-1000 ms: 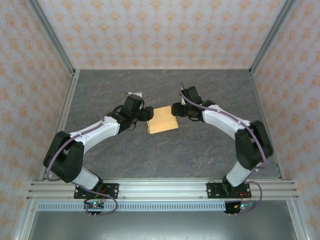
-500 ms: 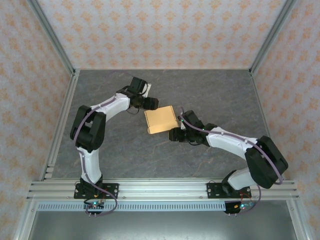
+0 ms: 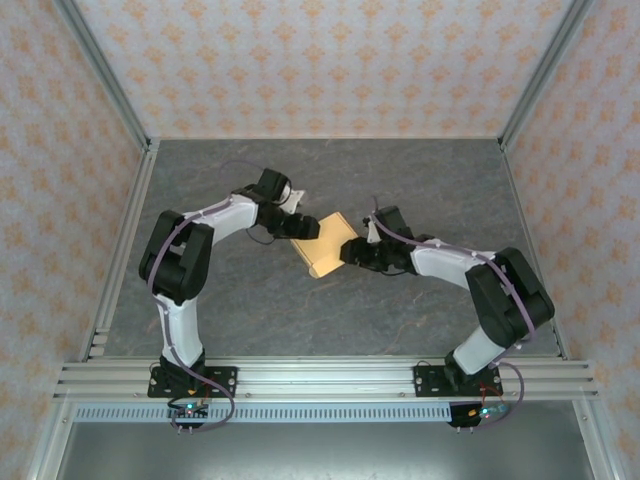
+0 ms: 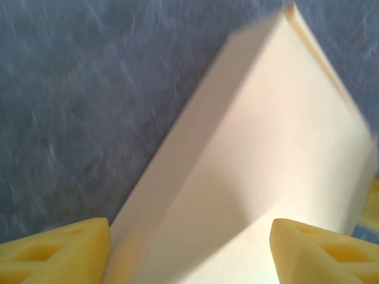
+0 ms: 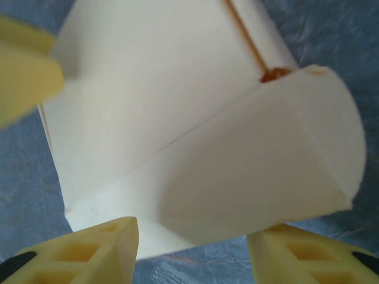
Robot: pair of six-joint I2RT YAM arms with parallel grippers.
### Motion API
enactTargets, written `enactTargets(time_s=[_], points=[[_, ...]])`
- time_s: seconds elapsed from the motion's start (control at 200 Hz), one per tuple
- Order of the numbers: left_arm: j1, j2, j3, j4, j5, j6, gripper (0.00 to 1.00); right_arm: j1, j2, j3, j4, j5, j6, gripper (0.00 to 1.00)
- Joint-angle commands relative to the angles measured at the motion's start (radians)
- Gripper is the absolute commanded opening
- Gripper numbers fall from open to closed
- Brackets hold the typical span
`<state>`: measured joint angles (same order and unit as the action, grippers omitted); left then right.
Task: Fold the paper box
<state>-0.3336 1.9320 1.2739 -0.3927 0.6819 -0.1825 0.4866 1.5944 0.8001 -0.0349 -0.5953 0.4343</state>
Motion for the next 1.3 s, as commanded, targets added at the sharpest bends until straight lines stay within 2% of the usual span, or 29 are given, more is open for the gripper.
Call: enactTargets(time_s=[0.0, 0.145, 0.255, 0.39, 0.465, 0.736, 1.046, 1.296], points=[[0.000, -0.105, -0.104, 0.099, 0.050, -0.067, 0.73, -0.045, -0.022, 0.018, 0.002, -0.069, -0.038, 0.52], [0.001, -0.140, -0.146, 0.093, -0.020, -0.061, 0.77, -0.061, -0.055, -0.025, 0.013, -0.074, -0.030, 0.54], [0.003, -0.123, -0.112, 0.085, -0.050, -0.045, 0.80, -0.062, -0.064, -0.081, 0.115, -0.108, 0.050, 0.55], [0.004, -0.055, -0.021, 0.034, -0.055, -0.007, 0.80, -0.060, -0.053, -0.134, 0.256, -0.135, 0.150, 0.55], [0.005, -0.028, 0.017, 0.015, -0.032, 0.009, 0.77, -0.056, -0.045, -0.151, 0.314, -0.143, 0.186, 0.55], [0.005, 0.056, 0.063, -0.010, -0.005, 0.028, 0.60, -0.052, -0.005, -0.195, 0.426, -0.132, 0.255, 0.44], [0.005, 0.069, 0.057, -0.006, -0.002, 0.016, 0.54, -0.044, 0.041, -0.237, 0.551, -0.135, 0.310, 0.34], [0.006, 0.053, 0.024, 0.024, 0.012, -0.043, 0.48, -0.046, 0.072, -0.241, 0.653, -0.133, 0.341, 0.18]])
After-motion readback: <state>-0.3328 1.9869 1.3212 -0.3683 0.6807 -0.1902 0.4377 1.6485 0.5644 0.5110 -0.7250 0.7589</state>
